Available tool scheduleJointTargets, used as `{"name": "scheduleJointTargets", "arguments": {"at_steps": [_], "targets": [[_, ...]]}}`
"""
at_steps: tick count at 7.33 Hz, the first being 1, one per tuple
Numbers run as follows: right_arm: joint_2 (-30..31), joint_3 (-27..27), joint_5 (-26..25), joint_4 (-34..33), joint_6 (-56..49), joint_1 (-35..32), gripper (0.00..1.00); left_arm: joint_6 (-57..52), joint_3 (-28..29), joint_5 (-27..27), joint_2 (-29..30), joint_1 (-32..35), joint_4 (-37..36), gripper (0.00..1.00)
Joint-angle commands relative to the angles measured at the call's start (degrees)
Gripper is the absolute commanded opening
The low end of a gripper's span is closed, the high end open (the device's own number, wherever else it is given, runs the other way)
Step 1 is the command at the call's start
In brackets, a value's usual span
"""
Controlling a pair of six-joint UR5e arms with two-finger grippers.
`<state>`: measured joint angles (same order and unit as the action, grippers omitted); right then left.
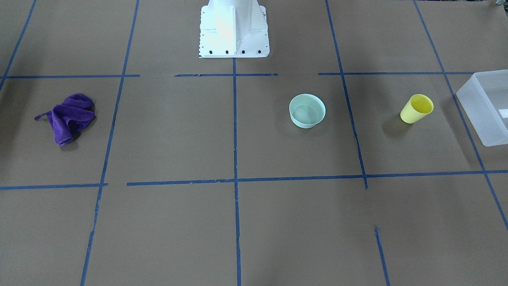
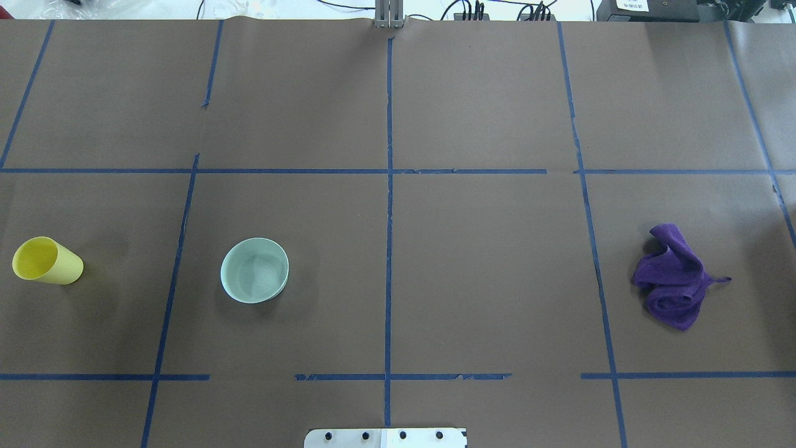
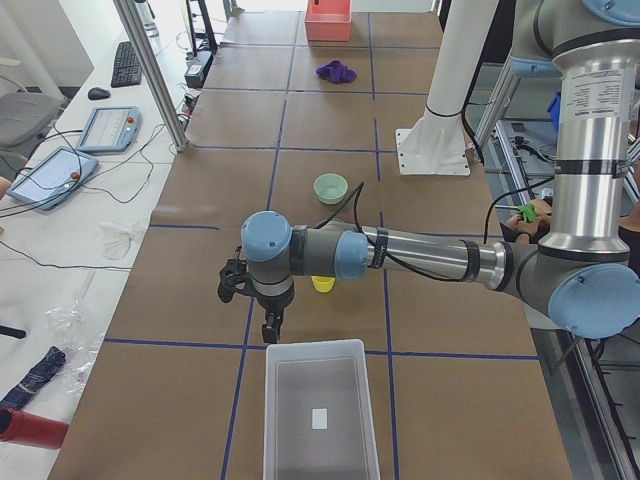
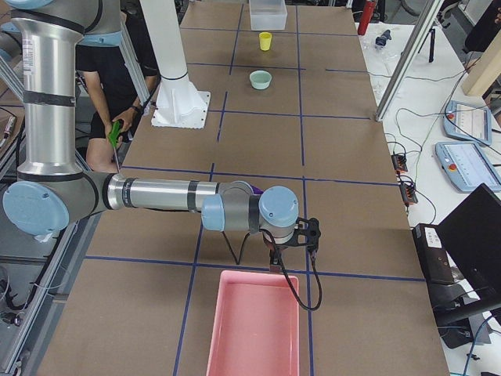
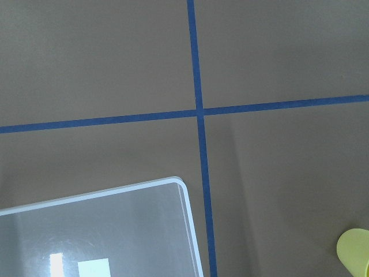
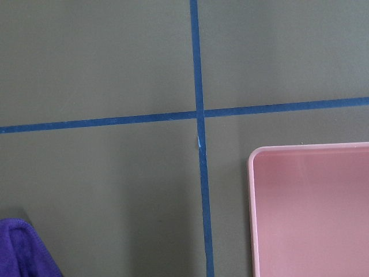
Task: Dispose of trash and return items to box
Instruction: 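Move the left gripper toward the yellow cup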
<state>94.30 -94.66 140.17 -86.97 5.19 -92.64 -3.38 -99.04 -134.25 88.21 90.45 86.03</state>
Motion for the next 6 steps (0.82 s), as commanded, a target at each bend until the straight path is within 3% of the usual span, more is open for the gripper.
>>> {"name": "scheduleJointTargets", "arguments": {"at_steps": [1, 5, 6], "targets": [[-0.17, 0.00, 0.10, 0.05, 0.17, 0.00, 1.00, 0.13, -0.80, -0.04, 0.21, -0.01, 0.19, 1.00], [-0.70, -0.35, 0.63, 0.14, 0.26, 0.00, 1.00, 2.22, -3.97, -0.04, 0.39, -2.37, 0.54, 1.00], [-0.70, -0.61, 0.46, 0.14, 0.35, 0.00, 1.00, 9.46, -5.36, -0.48, 0.04, -4.56, 2.29, 1.00]]}}
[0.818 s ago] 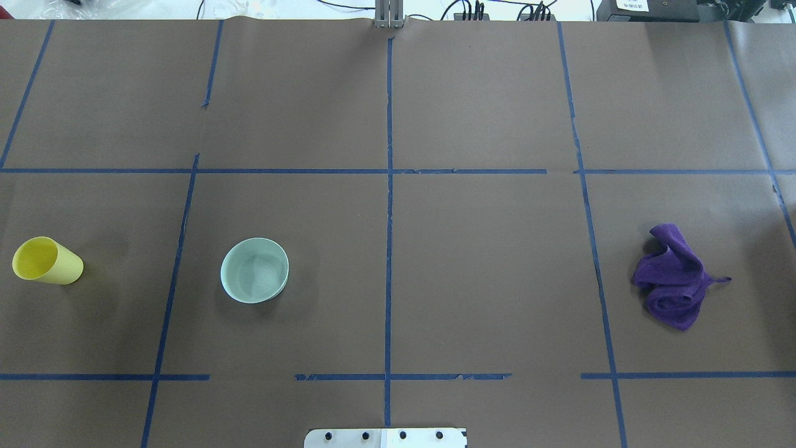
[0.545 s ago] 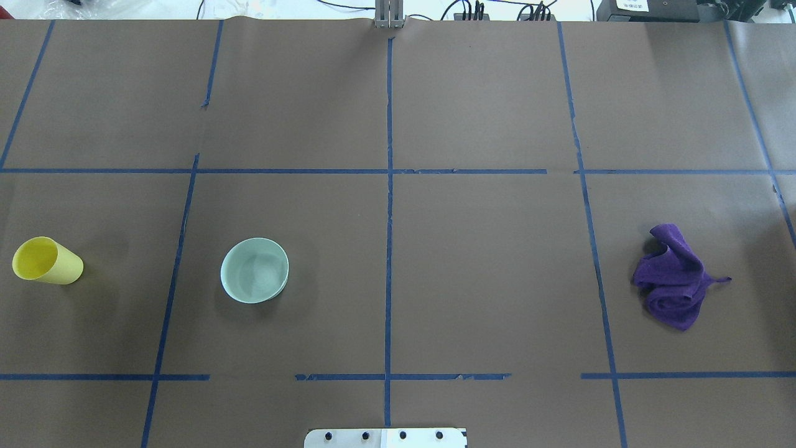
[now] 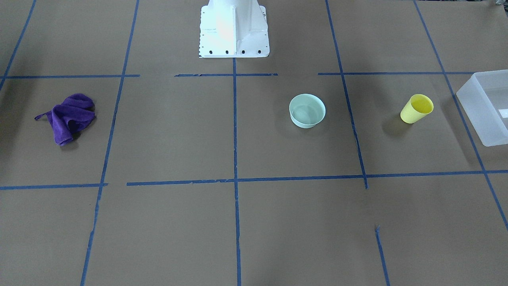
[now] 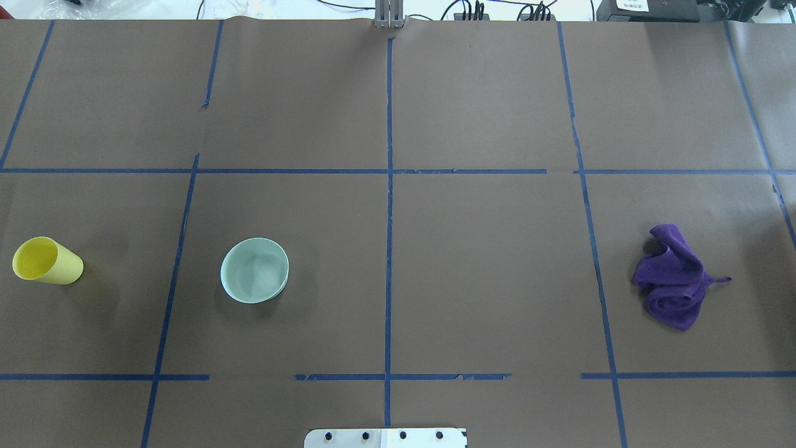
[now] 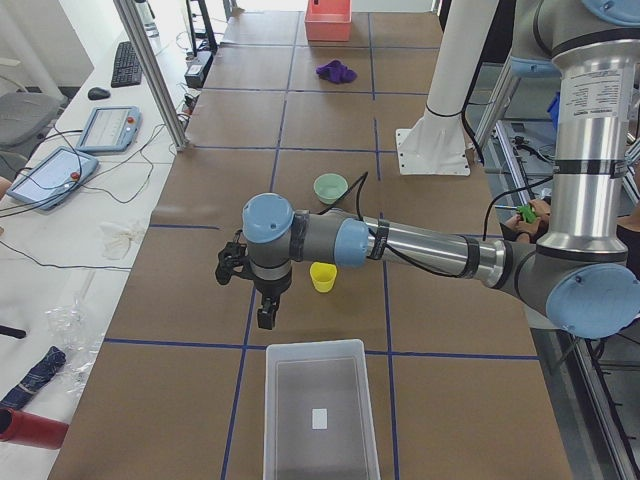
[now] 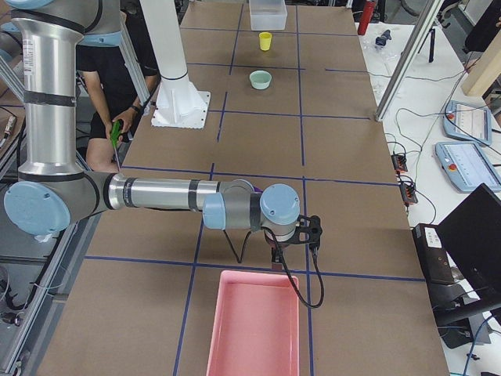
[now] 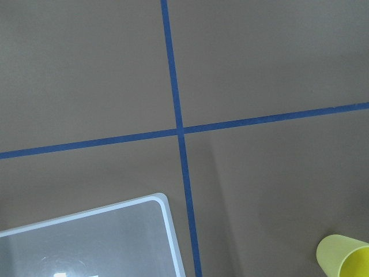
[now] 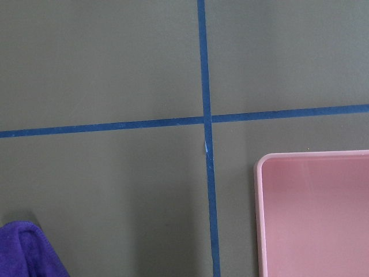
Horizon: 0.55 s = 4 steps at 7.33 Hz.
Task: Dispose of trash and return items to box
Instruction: 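Move the left gripper toward the yellow cup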
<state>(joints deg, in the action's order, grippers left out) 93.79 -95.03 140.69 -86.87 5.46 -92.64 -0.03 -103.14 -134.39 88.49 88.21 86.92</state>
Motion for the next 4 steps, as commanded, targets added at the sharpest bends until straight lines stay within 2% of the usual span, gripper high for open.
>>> {"name": "scheduleJointTargets", "arguments": {"at_steps": [1, 3, 4], "targets": [[-0.01, -1.20, -0.07, 0.03, 0.08, 0.00, 1.00, 9.67, -1.71, -0.87, -2.08, -5.21, 5.24, 1.00], [0.17, -1.30, -0.16, 0.03, 0.08, 0.00, 1.00, 20.00, -1.80, -0.88, -6.12, -10.22, 16.46, 1.00], [0.17, -1.30, -0.07, 0.03, 0.08, 0.00, 1.00, 29.12, -1.54, -0.88, -8.83, -14.43, 26.01, 1.00]]}}
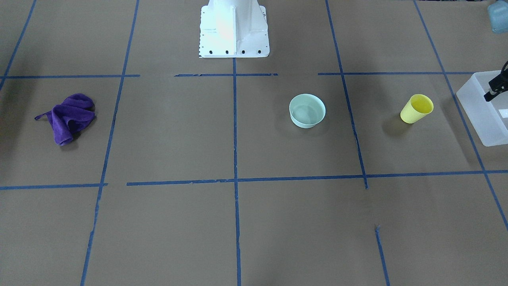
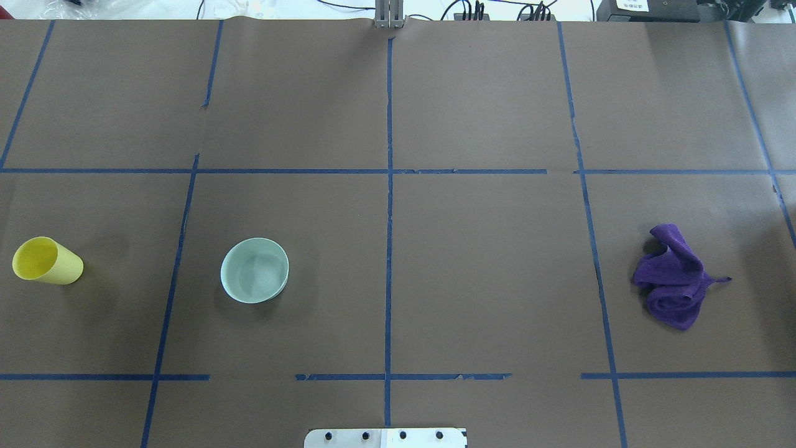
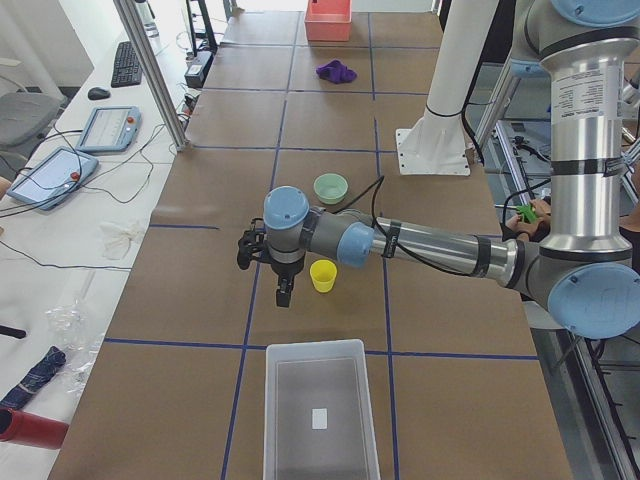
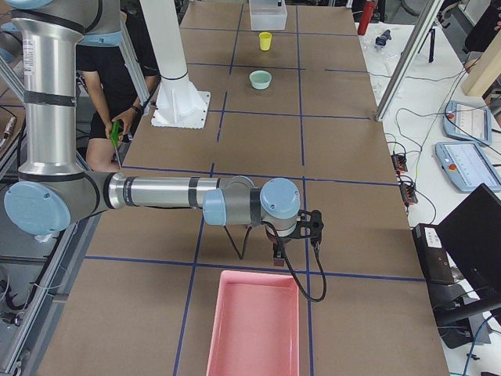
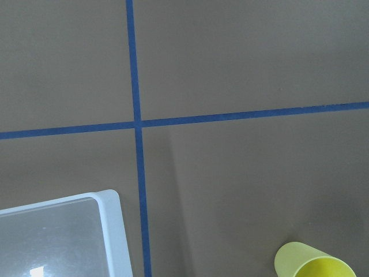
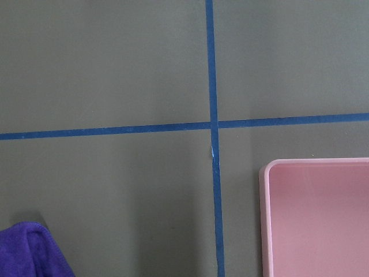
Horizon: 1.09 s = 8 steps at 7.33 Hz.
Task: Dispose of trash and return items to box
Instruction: 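Move the left gripper toward the yellow cup, then grasp the yellow cup with the left gripper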
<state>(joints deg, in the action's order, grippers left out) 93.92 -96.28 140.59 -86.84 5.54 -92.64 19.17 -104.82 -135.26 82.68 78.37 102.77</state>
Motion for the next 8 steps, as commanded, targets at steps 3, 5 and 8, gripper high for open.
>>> {"name": "scheduleJointTargets", "arguments": {"at_steps": [3, 5, 8], "targets": [[-0.05, 0.04, 0.04, 0.00, 0.00, 0.09, 1.00, 27.13, 1.28, 0.78, -9.11, -14.72, 29.23, 1.00], [-0.05, 0.04, 0.21, 0.00, 0.00, 0.09, 1.00, 28.37, 5.12, 3.68, -9.02, -17.28, 34.21, 1.00], [-0.05, 0.12, 0.21, 0.00, 0.00, 0.09, 1.00, 31.35, 7.96, 5.79, -8.15, -20.53, 38.81, 0.98]]}}
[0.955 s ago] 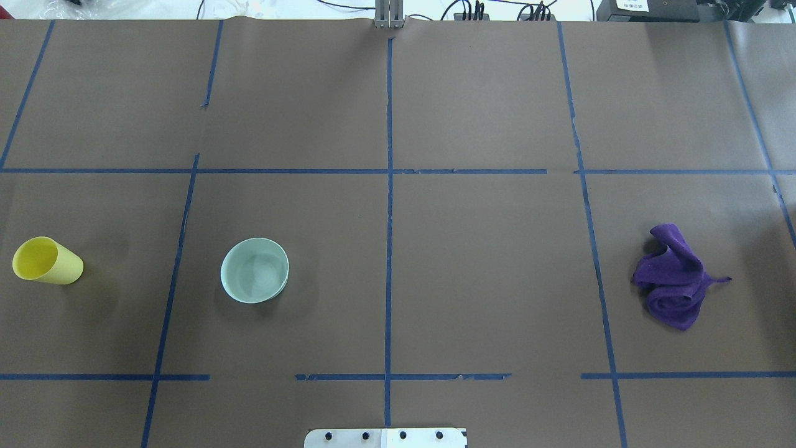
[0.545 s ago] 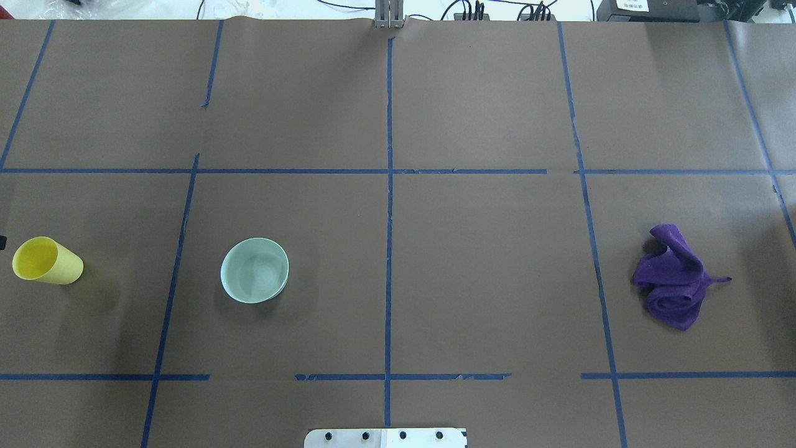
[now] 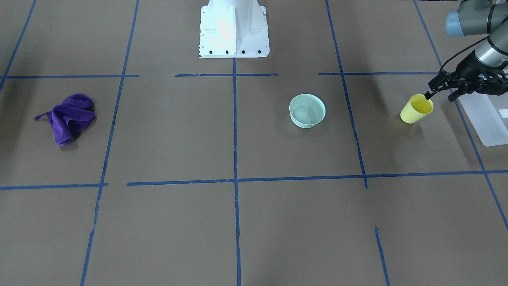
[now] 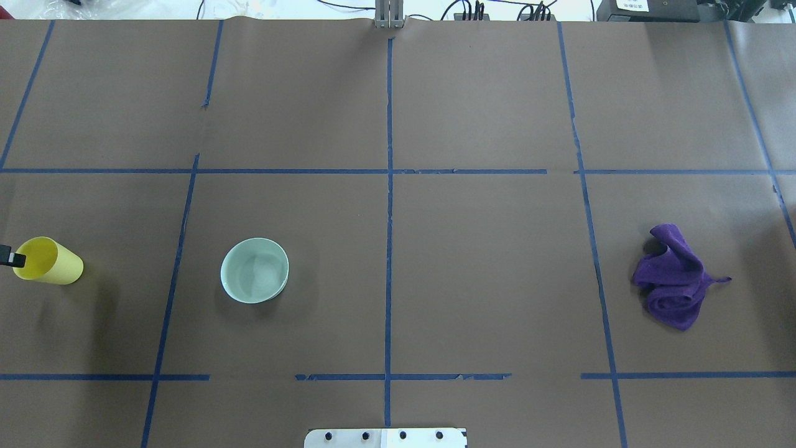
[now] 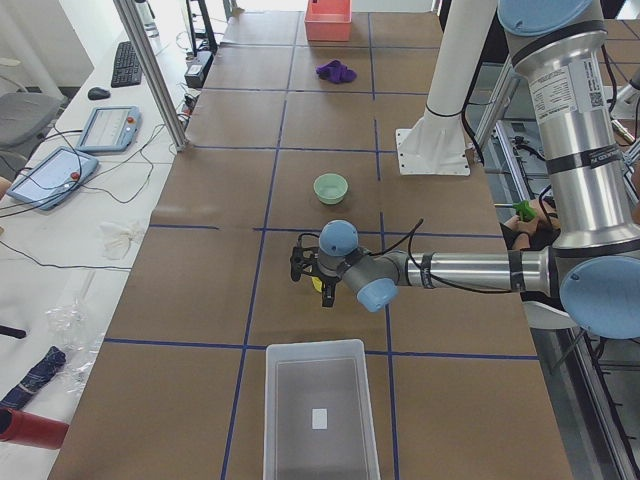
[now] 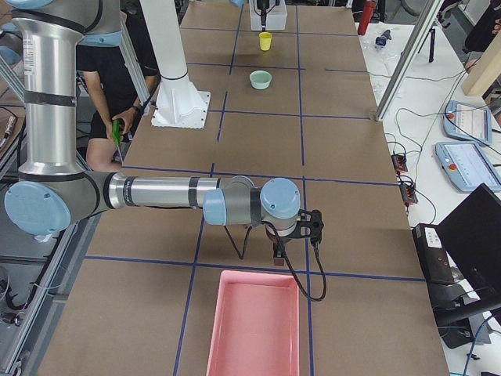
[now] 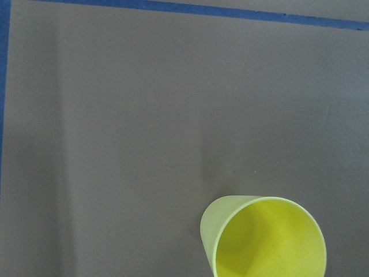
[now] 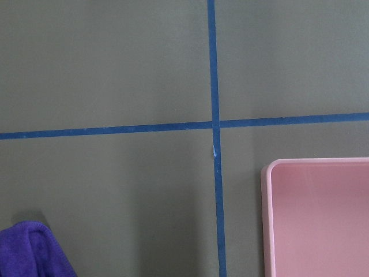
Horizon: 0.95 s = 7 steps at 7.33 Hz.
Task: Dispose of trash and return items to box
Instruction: 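Grasp the yellow cup with the left gripper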
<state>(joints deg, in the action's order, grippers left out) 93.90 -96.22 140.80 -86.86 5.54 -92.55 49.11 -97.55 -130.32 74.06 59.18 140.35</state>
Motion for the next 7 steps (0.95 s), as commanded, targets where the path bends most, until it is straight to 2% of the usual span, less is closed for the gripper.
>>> {"name": "scheduleJointTargets", "arguments": {"at_steps": [1, 5, 6, 7], "targets": [[-0.03, 0.06, 0.00, 0.02, 0.00, 0.00, 1.00, 2.47, 0.95, 0.94, 1.60, -1.43, 1.15, 0.97], [-0.20, 0.24, 0.00, -0.07, 0.00, 0.00, 1.00, 2.66, 2.98, 2.69, 3.28, -2.83, 1.15, 0.94], [-0.20, 0.24, 0.00, -0.07, 0.00, 0.00, 1.00, 2.66, 3.24, 2.79, 3.28, -2.93, 1.24, 0.81], [-0.20, 0.24, 0.00, -0.07, 0.00, 0.00, 1.00, 2.66, 3.16, 3.05, 3.28, -2.93, 1.33, 0.64]]}}
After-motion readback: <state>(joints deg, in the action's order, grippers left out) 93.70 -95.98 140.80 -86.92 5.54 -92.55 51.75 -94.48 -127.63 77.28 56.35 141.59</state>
